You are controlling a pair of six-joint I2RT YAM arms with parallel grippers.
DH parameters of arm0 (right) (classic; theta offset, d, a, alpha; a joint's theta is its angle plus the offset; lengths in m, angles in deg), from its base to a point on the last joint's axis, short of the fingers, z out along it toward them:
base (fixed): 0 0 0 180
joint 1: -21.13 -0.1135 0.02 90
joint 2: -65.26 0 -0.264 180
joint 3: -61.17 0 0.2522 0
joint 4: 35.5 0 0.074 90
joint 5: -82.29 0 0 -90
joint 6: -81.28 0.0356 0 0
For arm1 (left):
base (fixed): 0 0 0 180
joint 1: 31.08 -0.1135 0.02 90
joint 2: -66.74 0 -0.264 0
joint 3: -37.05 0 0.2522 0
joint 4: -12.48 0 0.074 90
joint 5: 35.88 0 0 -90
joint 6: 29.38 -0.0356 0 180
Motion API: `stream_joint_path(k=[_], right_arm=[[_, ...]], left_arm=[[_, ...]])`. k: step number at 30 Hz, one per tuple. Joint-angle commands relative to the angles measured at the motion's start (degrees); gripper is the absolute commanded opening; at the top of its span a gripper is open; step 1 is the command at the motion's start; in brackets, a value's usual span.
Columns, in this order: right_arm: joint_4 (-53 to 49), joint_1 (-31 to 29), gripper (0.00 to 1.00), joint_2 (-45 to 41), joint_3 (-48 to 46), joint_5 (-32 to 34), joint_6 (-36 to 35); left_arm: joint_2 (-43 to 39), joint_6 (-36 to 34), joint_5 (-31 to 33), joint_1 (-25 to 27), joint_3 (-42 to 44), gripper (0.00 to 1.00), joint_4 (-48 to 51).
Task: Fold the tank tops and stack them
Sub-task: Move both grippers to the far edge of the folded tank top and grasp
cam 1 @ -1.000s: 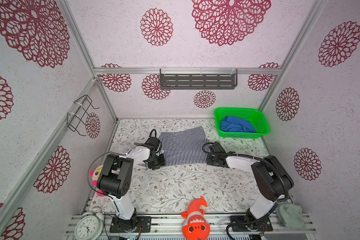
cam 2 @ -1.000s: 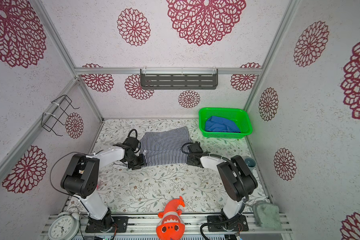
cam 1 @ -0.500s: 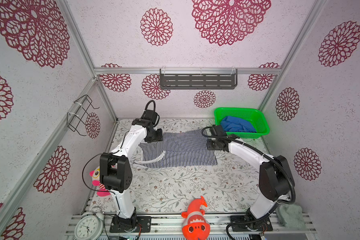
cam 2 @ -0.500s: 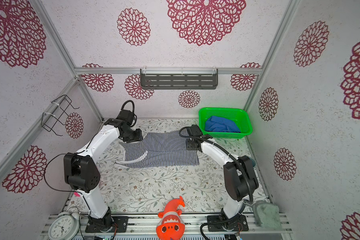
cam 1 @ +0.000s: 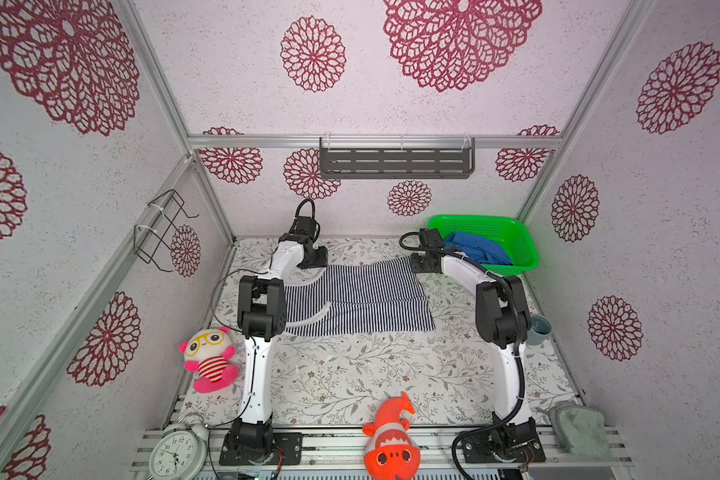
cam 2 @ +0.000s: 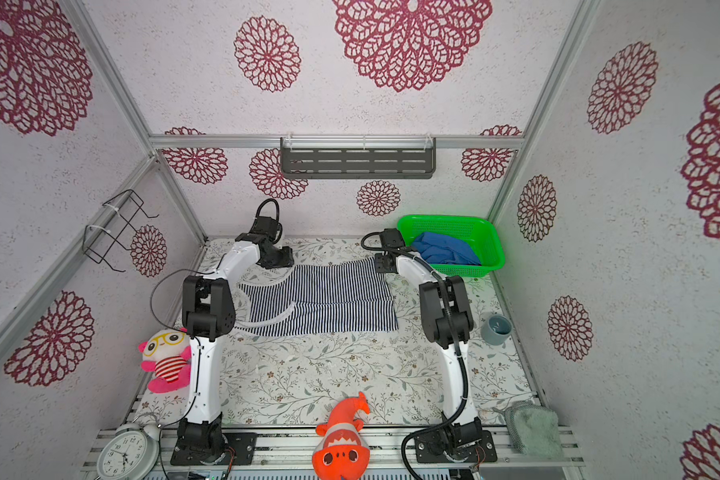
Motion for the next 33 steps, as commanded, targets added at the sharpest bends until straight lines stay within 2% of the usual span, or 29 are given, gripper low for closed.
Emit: stream_joint_path(k=[1,6,16,24,25,27,33], right_arm=[[-0.1,1.8,0.36,3.1,7.5,-3.7,1.0],[-1.1,2.9,0.36,8.2,13.2,-6.3,1.7],[-0.2,3.3,0.37,14.6,19.0,-11.8,2.6],[0.1,3.2,0.35,16.8,20.5,-13.6,2.6],[0.3,3.2,0.33,16.9,20.5,-13.5,2.5],[0.8,3.2,0.22,17.0,20.6,-13.4,2.3],[0.5,3.2,0.0,15.0,20.8,-14.1,1.1]], left_arm=[[4.6,1.1,-1.1,-0.3,-6.3,0.54,-1.3],[11.1,3.0,-2.5,-0.3,-12.5,0.51,3.2],[7.7,5.1,-5.7,0.8,-3.7,0.4,0.0],[7.9,6.3,-5.8,1.1,-3.1,0.22,0.3],[7.8,6.3,-5.8,1.1,-3.0,0.19,0.3],[7.6,6.3,-5.7,1.1,-3.0,0.12,-0.1],[4.9,5.3,-5.6,1.1,-1.7,0.02,-2.6]])
